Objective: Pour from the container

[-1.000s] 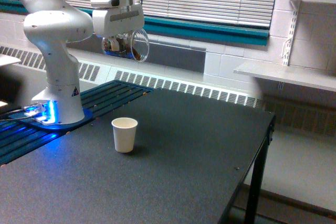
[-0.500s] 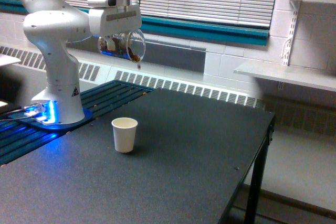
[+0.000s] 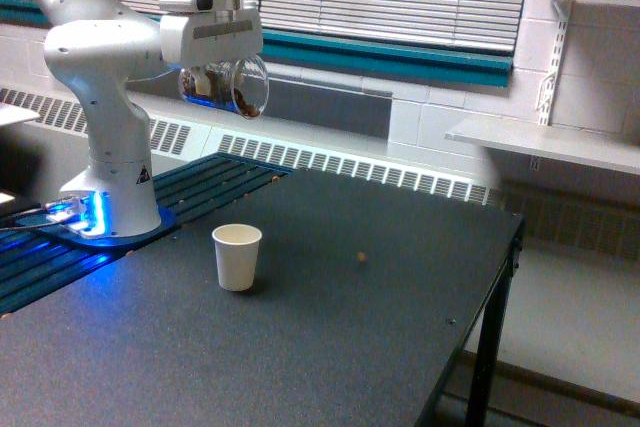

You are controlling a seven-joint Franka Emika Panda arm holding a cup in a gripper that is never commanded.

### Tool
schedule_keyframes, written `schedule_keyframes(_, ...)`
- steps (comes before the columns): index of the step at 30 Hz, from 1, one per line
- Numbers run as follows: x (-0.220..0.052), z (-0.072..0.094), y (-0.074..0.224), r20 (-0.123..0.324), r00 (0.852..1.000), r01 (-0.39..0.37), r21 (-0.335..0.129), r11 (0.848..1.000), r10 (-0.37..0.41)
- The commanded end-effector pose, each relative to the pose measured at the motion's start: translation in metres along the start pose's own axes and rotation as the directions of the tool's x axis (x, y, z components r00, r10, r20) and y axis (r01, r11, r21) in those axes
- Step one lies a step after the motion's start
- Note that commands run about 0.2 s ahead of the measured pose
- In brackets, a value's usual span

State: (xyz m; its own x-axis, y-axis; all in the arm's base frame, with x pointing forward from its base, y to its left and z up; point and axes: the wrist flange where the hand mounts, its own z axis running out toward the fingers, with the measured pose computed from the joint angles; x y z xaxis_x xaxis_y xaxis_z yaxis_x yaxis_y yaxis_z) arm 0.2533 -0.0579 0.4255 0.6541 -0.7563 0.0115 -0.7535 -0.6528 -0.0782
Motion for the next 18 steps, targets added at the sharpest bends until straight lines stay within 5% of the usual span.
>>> schedule_keyframes(1, -0.002, 0.003, 0.007, 0.002, 1.0, -0.021, -0.017, 1.0, 0.021)
schedule_keyframes(18, -0.001, 0.005, 0.02, 0.006, 1.0, -0.029, -0.042, 0.999, 0.029)
